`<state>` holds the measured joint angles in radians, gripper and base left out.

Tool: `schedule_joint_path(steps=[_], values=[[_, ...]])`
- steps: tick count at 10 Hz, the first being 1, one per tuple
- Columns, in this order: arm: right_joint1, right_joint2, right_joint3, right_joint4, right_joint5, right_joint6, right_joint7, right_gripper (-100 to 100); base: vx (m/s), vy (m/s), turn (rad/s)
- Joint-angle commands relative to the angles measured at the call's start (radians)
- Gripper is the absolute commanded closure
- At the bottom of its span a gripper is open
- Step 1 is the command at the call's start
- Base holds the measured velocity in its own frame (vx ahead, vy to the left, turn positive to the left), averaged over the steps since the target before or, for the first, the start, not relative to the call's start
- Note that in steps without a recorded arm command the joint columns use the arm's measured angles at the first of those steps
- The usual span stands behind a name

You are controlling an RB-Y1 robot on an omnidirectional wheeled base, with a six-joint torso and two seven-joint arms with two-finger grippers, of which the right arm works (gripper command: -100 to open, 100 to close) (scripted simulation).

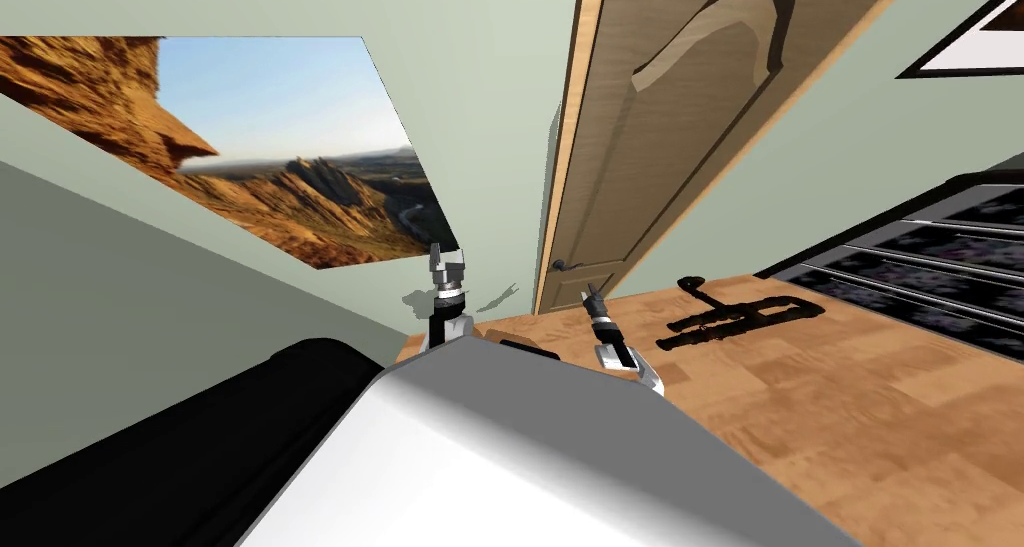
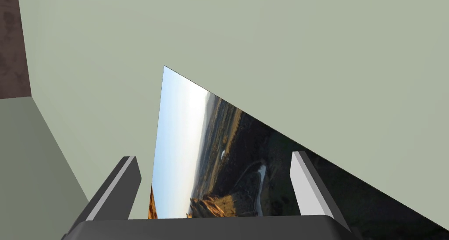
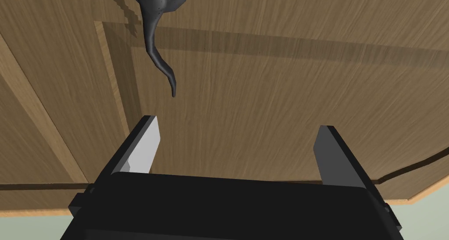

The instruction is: Pull the door open

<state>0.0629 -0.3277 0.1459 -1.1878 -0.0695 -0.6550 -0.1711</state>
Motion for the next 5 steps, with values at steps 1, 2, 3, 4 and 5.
schedule_joint_path(steps=[1, 2, 3, 4, 5], values=[[-0.02, -0.01, 0.008, 0.05, -0.002, -0.018, -0.012, -100, 0.021, -0.045, 0.089], [-0.02, -0.01, 0.008, 0.06, -0.002, -0.018, -0.012, -100, 0.016, -0.033, 0.068], [-0.033, -0.019, 0.014, 0.095, -0.004, -0.027, -0.022, -100, 0.022, -0.035, 0.149], [-0.045, -0.028, 0.021, 0.121, -0.006, -0.035, -0.031, -100, 0.033, -0.06, 0.174], [-0.045, -0.028, 0.021, 0.129, -0.006, -0.035, -0.031, -100, 0.02, -0.048, 0.066]])
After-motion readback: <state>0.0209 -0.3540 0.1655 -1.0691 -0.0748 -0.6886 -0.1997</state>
